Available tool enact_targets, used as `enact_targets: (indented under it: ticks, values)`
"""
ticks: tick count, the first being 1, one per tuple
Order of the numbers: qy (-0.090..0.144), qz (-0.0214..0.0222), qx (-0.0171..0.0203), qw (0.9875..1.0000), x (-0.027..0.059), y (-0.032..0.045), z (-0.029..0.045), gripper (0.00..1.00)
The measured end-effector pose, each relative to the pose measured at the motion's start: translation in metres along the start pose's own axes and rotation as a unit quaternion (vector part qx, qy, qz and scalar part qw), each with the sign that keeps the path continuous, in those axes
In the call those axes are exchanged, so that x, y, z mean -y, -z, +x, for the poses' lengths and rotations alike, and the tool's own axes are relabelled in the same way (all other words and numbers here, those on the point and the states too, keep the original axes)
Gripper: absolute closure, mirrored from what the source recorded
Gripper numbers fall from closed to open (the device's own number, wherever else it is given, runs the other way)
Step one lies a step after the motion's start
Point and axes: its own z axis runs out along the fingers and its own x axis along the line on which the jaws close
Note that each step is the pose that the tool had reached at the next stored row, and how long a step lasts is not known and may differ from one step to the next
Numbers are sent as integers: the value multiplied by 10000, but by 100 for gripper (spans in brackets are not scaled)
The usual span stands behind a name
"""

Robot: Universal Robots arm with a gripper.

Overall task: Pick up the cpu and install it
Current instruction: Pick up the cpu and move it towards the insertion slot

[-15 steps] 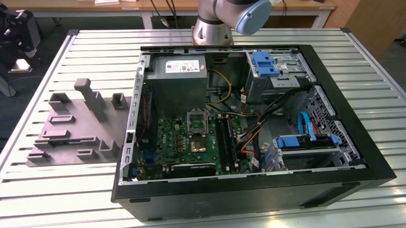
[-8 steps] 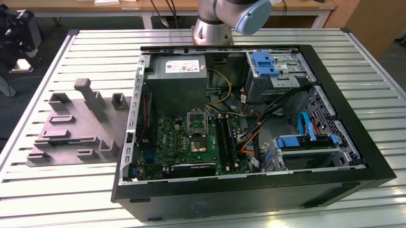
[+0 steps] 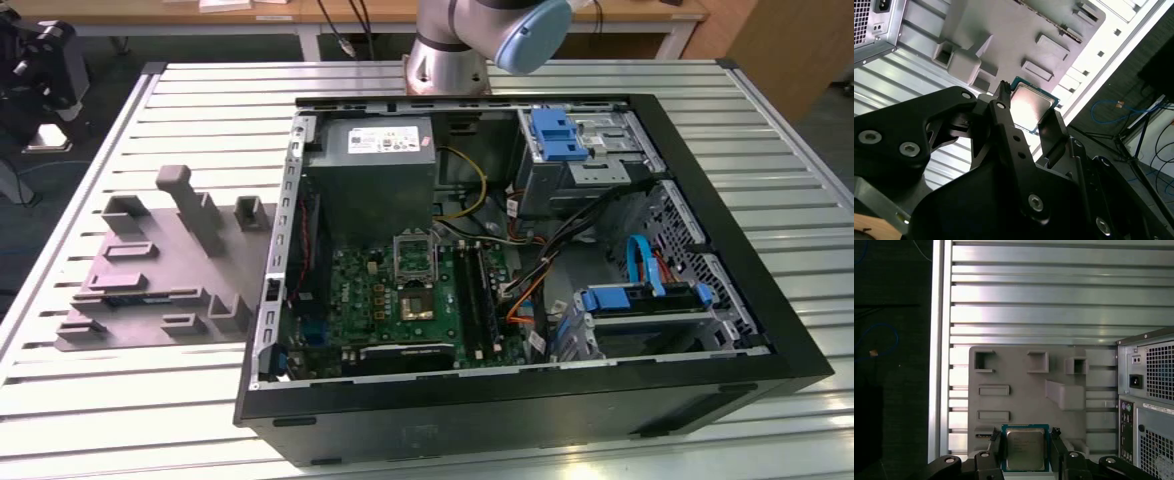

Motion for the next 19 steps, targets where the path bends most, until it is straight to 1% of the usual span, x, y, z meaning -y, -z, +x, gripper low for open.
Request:
enact_targets:
  ticks: [2, 7, 9, 19]
  values:
    - [0, 0, 0, 10000, -1, -2, -92, 53]
    - [0, 0, 0, 10000, -1, -2, -101, 53]
    - [0, 0, 0, 10000, -1, -3, -128, 53]
    - [1, 0, -1, 10000, -1, -3, -157, 53]
